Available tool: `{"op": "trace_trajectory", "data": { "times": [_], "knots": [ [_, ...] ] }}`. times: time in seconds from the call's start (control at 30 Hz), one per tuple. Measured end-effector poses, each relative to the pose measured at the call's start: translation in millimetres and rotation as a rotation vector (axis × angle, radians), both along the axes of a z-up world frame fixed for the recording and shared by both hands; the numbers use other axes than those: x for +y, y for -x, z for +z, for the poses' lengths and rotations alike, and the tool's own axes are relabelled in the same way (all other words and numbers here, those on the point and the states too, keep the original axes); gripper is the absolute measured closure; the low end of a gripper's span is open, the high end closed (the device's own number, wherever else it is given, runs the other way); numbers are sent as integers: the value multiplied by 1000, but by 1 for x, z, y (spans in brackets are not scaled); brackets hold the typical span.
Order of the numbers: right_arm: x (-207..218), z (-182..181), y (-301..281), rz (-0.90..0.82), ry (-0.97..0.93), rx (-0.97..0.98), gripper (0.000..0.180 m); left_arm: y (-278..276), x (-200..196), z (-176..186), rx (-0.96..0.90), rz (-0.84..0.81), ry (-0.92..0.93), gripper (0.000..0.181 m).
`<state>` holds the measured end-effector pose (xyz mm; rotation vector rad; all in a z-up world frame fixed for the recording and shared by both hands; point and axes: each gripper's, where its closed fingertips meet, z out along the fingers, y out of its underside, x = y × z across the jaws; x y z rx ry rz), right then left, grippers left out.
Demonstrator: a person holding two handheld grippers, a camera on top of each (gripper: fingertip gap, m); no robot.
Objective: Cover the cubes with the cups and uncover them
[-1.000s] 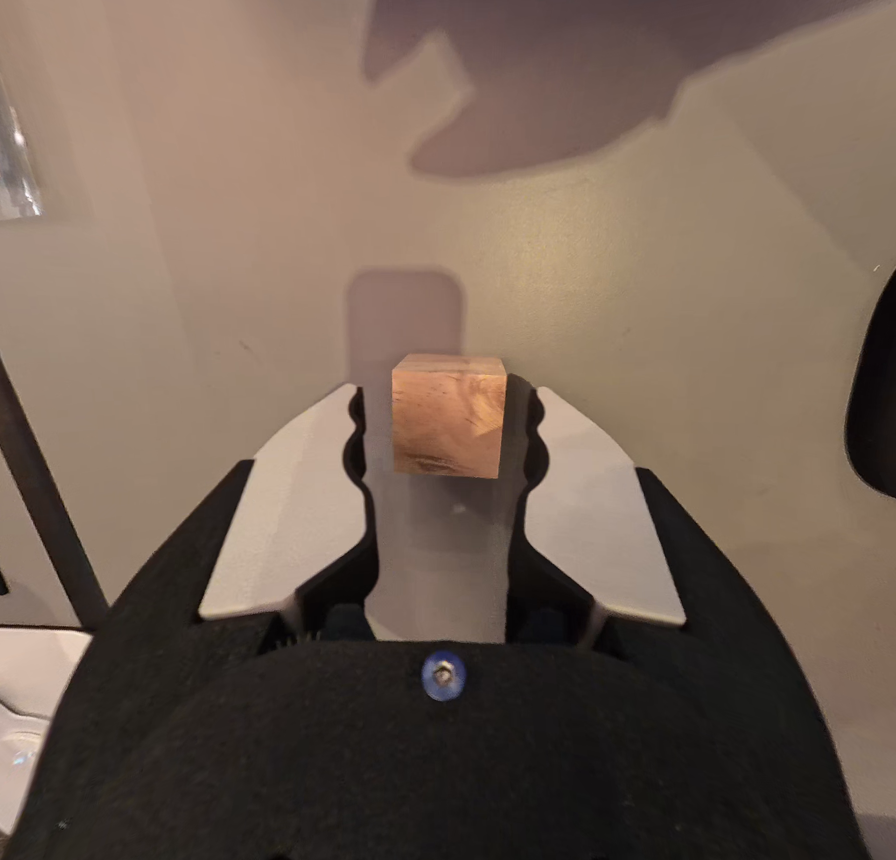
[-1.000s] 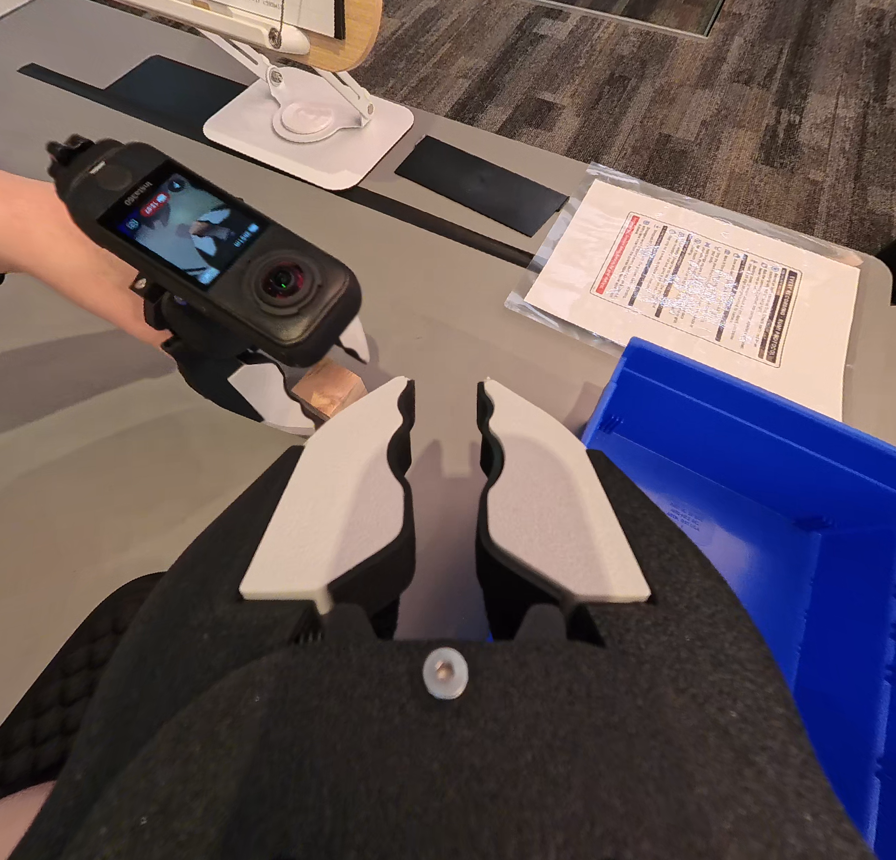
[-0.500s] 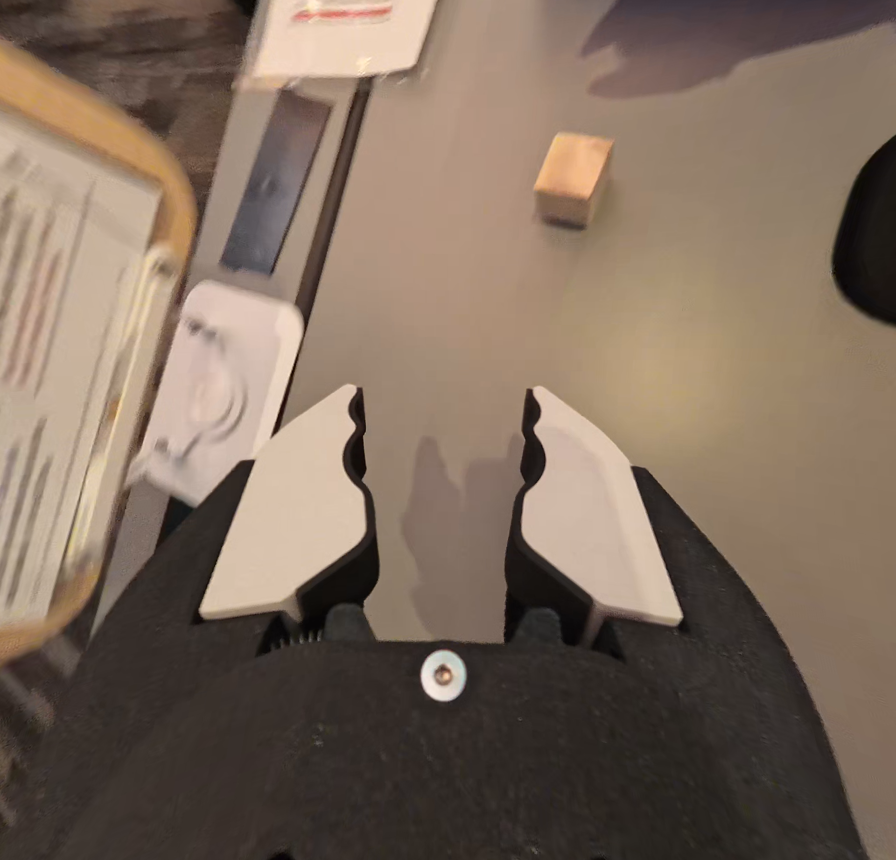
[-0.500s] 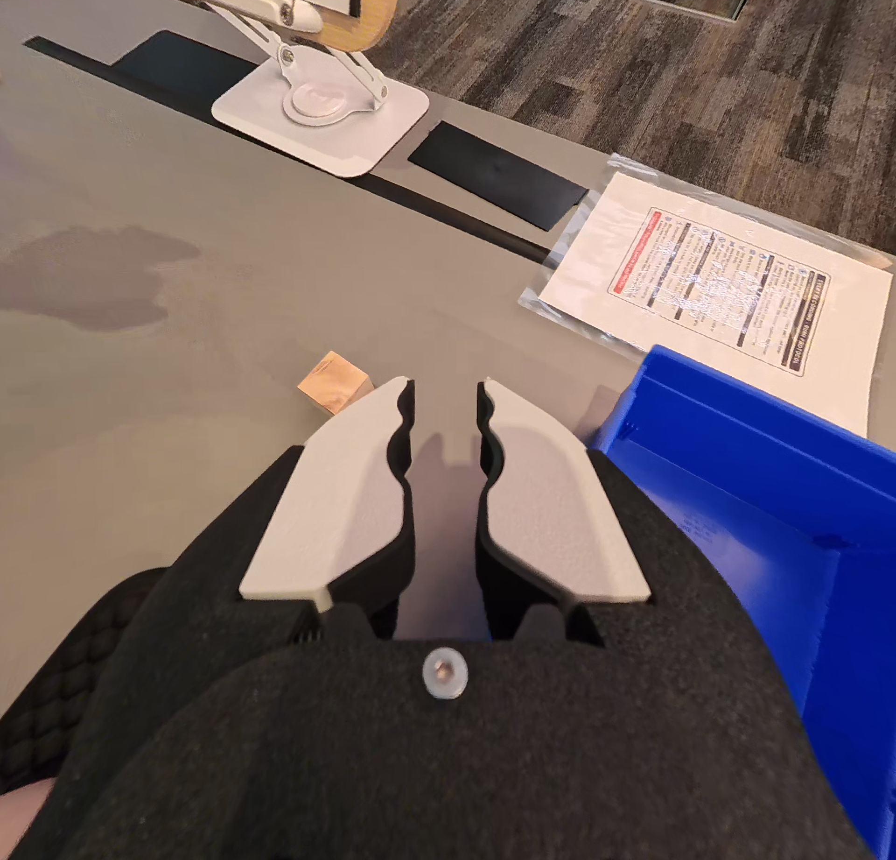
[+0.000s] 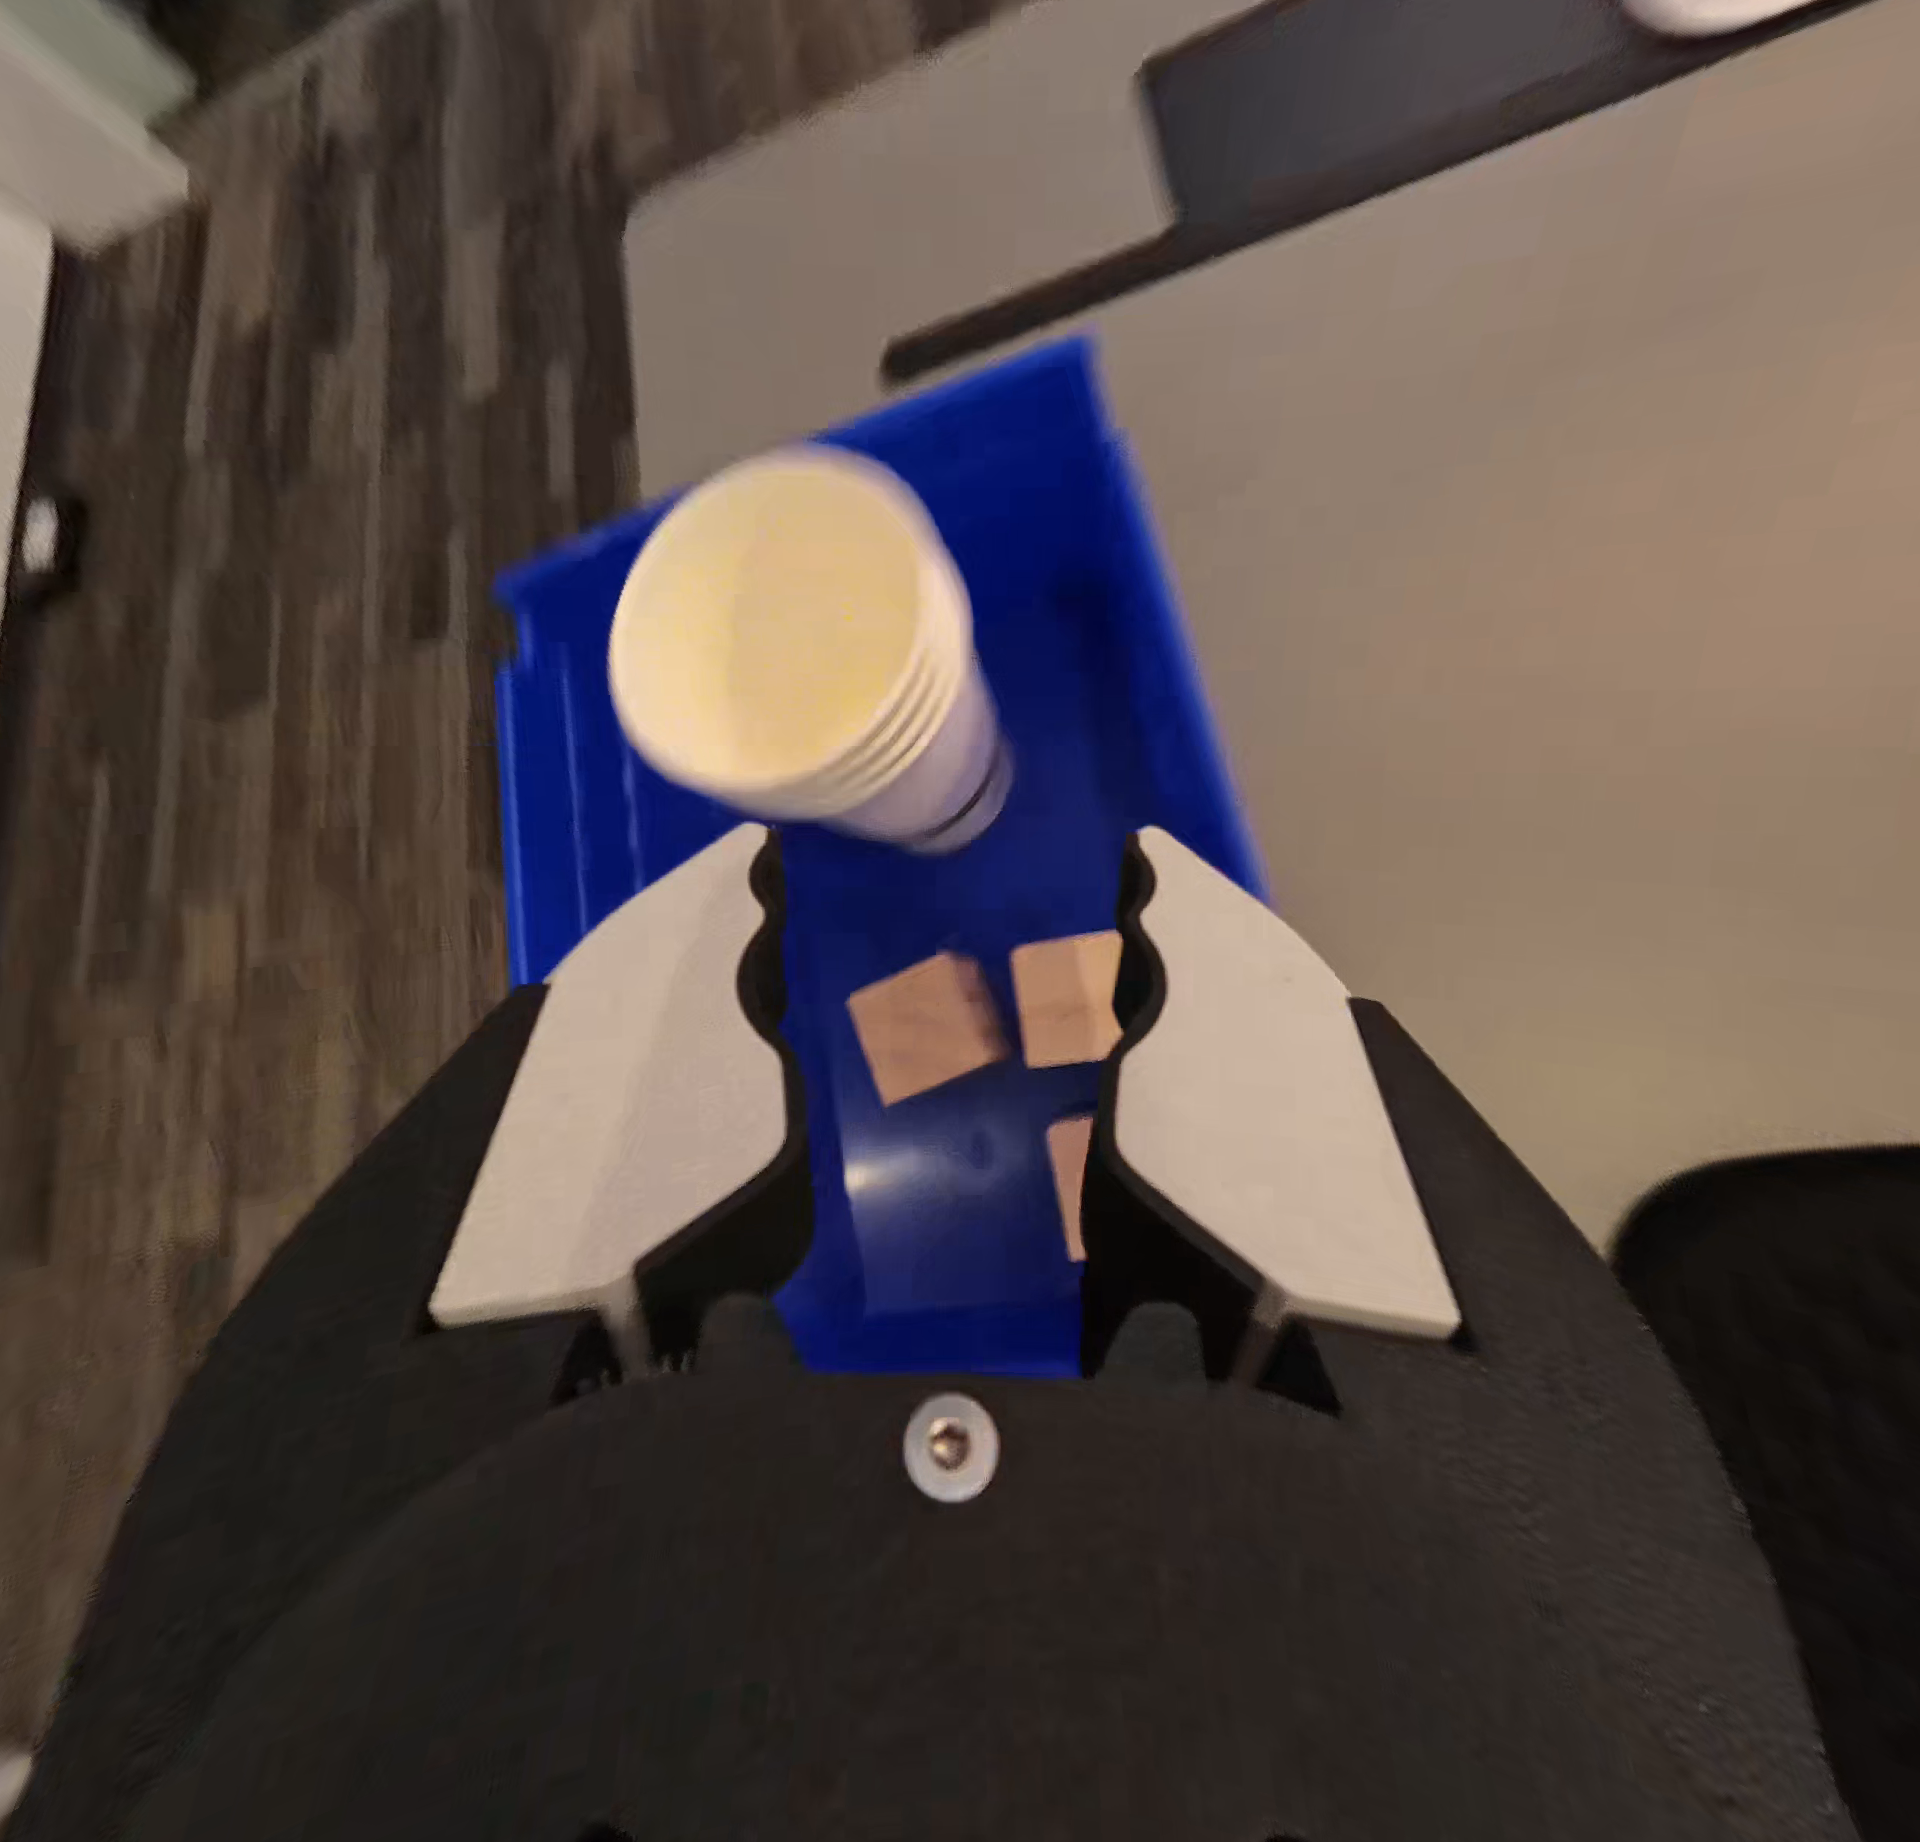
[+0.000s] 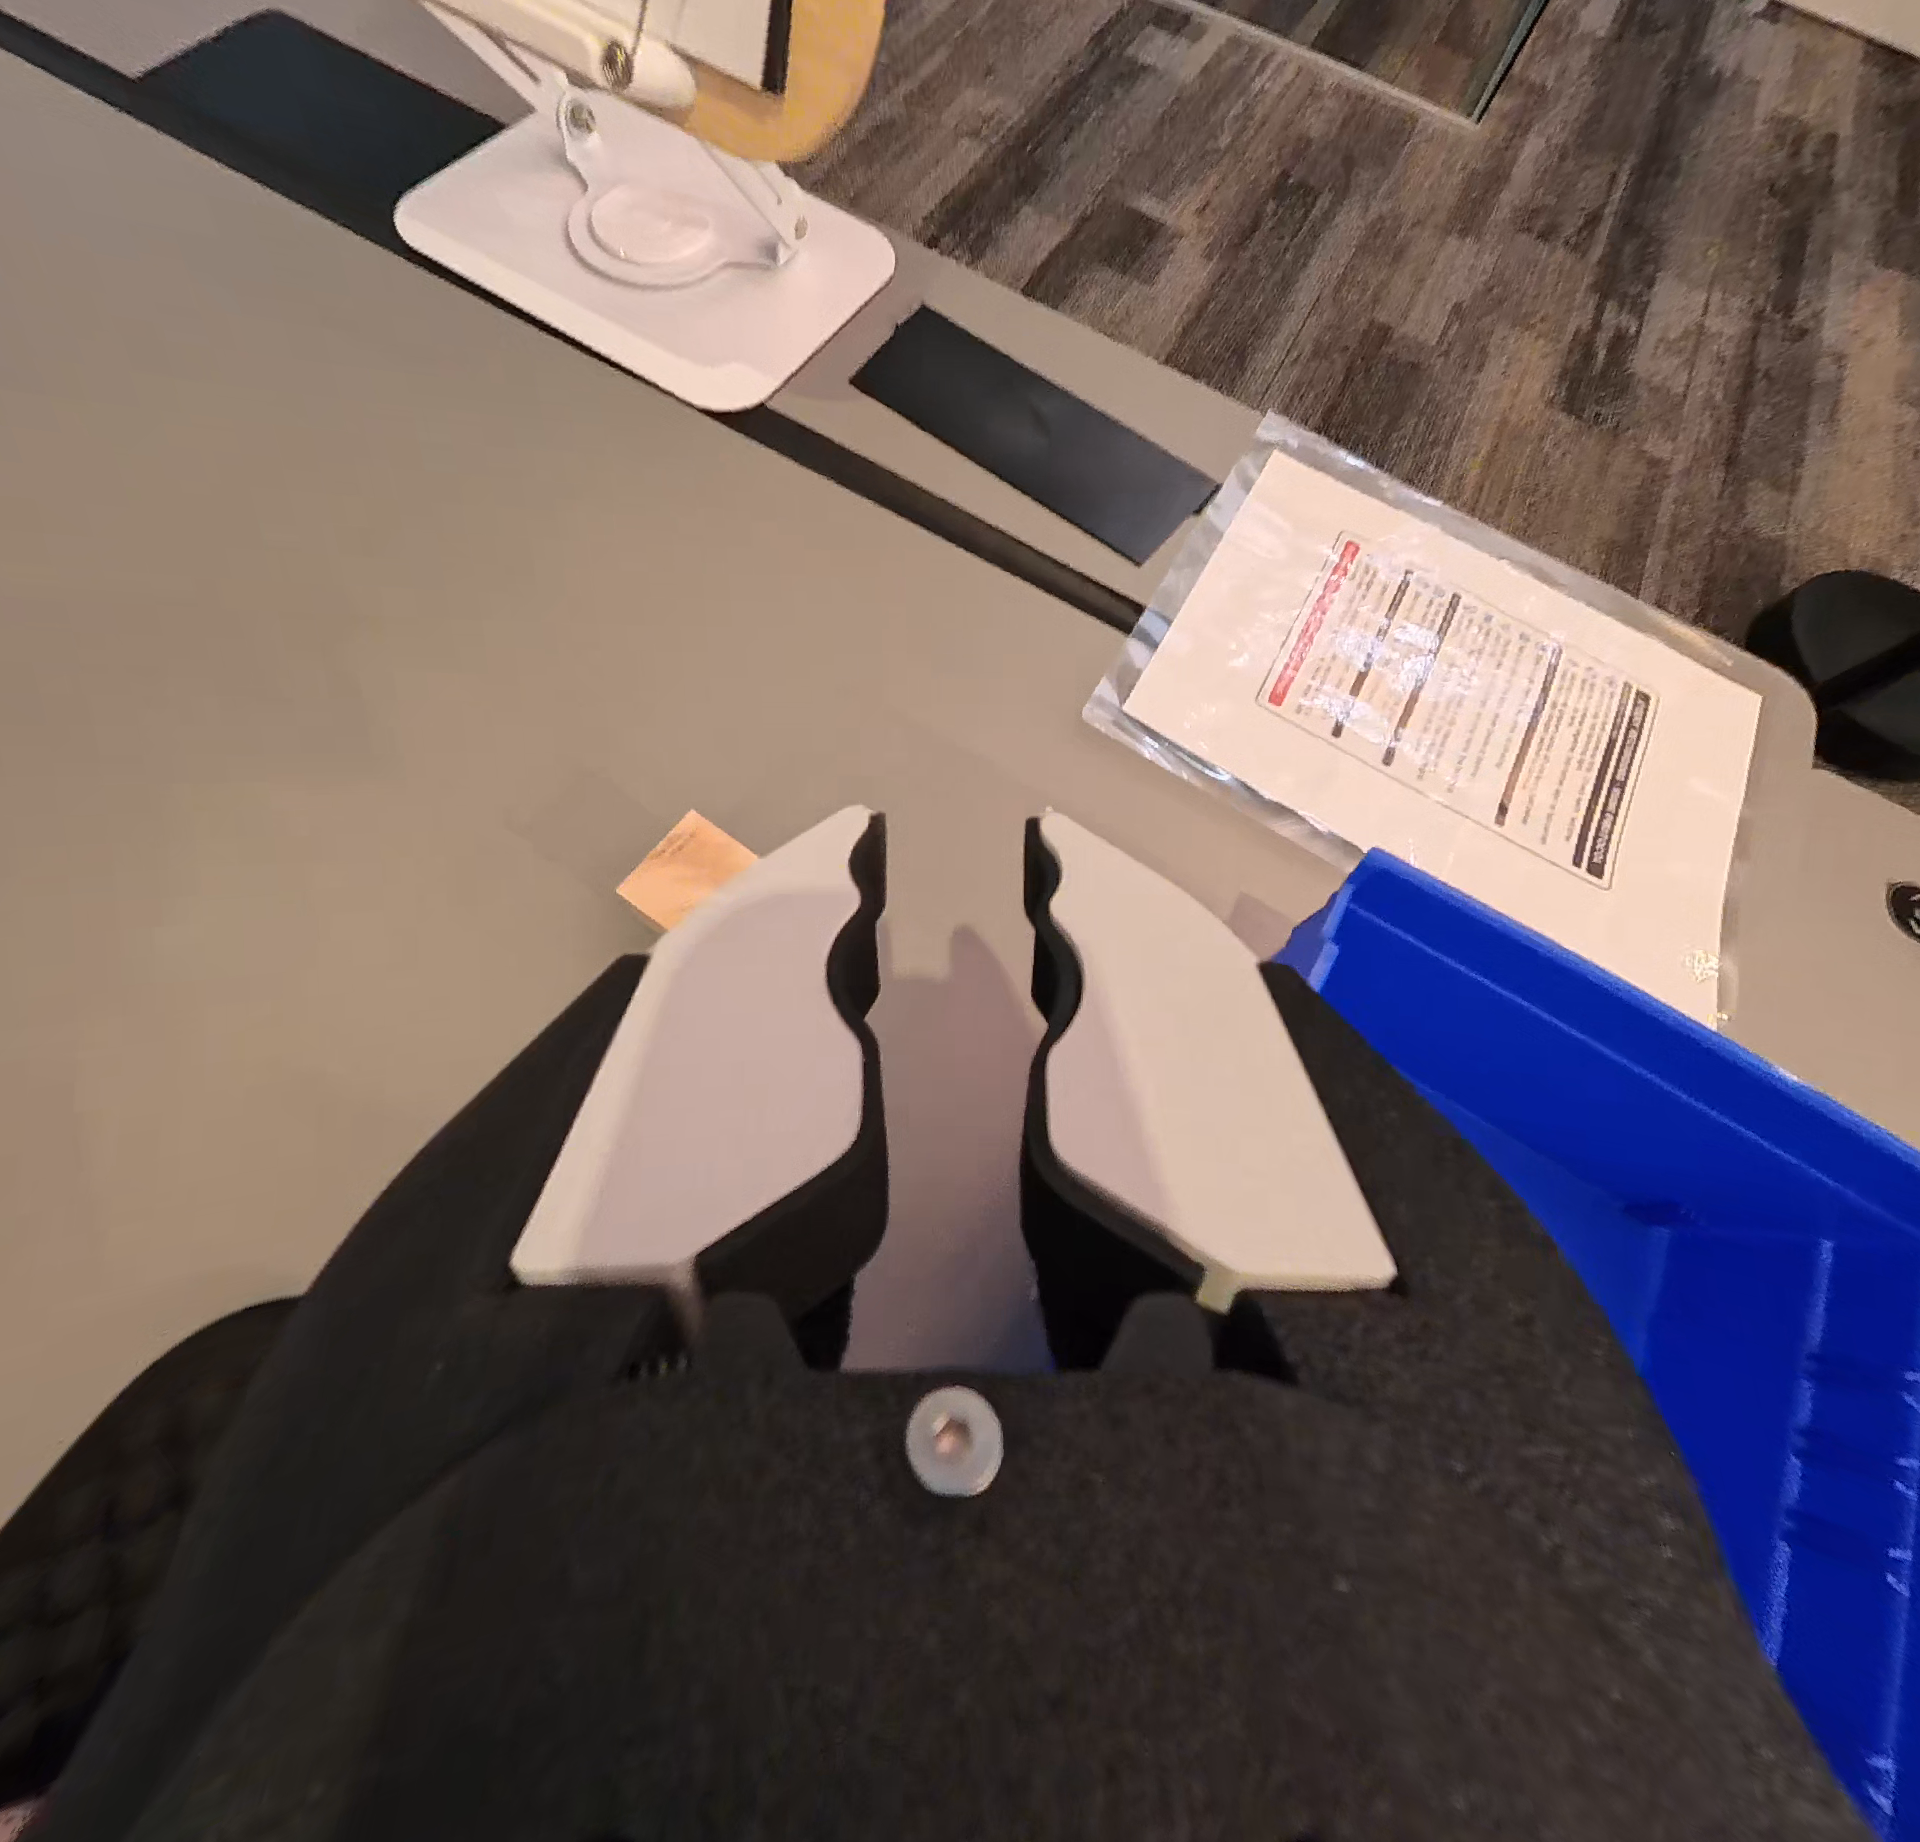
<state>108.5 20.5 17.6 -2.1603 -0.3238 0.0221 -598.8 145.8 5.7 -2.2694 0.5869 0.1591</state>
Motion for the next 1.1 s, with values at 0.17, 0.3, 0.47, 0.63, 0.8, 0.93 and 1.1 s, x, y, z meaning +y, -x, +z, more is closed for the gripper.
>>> {"op": "trace_trajectory", "data": {
  "times": [0.17,0.3,0.47,0.63,0.8,0.93,1.1],
  "knots": [
    [1,4,4,6,-11,-16,155,62,3,-78,-73,223,186,106],
    [2,-1,2,-3,17,-34,155,59,1,-105,-212,252,263,108],
    [3,-5,2,-3,43,-46,155,62,1,-108,-149,264,288,112],
    [1,-8,2,2,55,-42,154,59,1,-117,-140,280,331,111],
    [-1,-12,-1,-2,71,-44,154,63,-3,-134,-82,305,388,110],
    [-2,-11,-3,-5,64,-33,154,63,0,-133,-67,286,367,136],
    [-3,-13,-5,-4,66,-27,154,70,2,-116,-55,287,283,136]
  ]
}}
